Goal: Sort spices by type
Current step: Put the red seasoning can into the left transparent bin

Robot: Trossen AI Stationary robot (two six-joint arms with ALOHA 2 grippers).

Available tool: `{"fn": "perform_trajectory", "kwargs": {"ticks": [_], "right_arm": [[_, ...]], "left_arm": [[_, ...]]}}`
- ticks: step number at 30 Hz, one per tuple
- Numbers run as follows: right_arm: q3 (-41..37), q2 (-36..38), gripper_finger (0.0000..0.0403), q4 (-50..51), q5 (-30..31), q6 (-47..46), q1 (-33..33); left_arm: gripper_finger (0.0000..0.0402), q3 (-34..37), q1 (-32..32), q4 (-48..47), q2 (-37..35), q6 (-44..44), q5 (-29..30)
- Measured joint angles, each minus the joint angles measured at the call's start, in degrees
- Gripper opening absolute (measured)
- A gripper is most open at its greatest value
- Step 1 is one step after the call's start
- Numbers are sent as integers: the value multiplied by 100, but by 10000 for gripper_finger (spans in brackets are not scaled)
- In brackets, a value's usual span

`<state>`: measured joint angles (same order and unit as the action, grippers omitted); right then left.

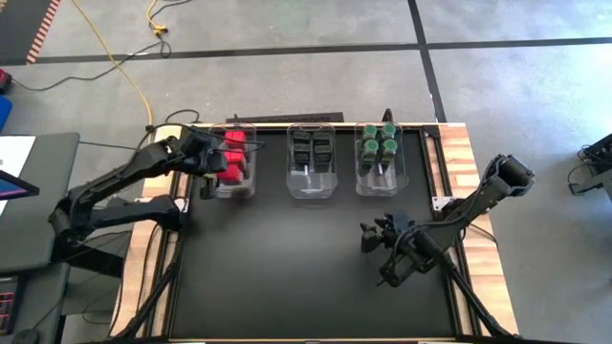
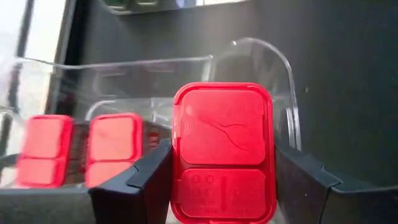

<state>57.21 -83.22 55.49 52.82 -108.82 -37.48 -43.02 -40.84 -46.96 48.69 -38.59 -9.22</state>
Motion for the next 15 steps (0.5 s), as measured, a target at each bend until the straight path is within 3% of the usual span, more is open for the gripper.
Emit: {"fn": "perform_trajectory", "kwargs": {"ticks": [4, 15], "right_arm": [[0, 0, 286, -266, -12, 374, 98], [0, 0, 286, -759, -23, 842, 164]], "left_arm": [[217, 442, -232, 451, -2, -173, -421], [217, 976, -564, 1138, 26, -559, -451]]}}
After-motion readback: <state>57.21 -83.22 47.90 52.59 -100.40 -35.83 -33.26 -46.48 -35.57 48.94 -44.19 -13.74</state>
